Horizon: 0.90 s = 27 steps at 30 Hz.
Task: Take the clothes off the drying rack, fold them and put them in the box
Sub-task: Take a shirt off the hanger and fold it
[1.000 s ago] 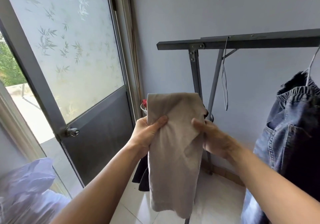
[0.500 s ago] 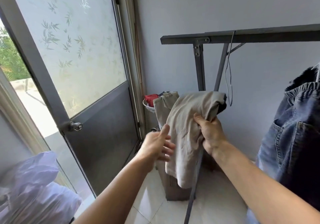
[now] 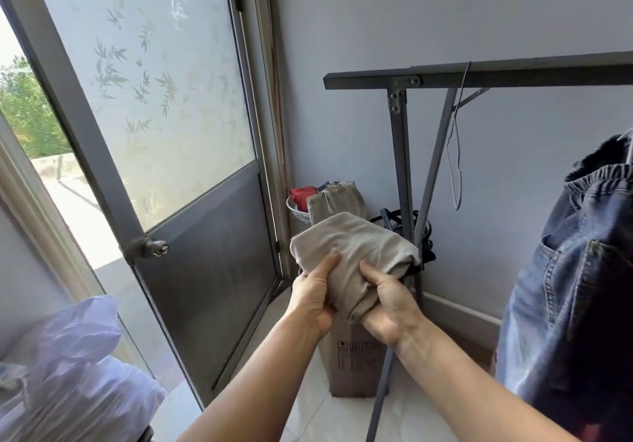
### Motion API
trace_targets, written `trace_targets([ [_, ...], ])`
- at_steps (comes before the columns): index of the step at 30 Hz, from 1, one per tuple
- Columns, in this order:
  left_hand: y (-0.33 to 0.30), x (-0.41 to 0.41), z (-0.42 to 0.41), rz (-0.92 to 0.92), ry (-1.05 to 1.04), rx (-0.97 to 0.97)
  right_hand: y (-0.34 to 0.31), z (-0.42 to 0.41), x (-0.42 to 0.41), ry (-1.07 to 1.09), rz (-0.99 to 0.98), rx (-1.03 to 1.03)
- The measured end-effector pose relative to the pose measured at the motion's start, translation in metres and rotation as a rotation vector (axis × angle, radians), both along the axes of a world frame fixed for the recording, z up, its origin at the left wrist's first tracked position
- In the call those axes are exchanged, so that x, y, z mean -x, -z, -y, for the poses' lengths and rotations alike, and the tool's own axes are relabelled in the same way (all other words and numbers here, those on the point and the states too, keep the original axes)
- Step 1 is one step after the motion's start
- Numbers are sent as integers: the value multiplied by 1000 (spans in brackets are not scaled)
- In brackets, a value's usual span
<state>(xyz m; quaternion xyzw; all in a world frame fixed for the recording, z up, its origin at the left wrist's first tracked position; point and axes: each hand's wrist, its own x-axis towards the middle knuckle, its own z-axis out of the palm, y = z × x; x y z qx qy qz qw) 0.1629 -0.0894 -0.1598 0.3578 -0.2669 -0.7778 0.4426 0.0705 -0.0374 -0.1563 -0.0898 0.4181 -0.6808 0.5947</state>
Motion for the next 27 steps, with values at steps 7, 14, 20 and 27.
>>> trace_targets([
  [7,-21,-26,24,629,75,854,13,-13,36,445,-838,-139],
  [14,-54,-28,19,1062,370,1194,-38,-17,46,-188,-1381,351],
  [20,-62,-43,23,810,392,989,-39,-18,55,-13,-1127,416],
  [27,-38,-47,19,352,-64,657,-32,-19,58,203,-924,404],
])
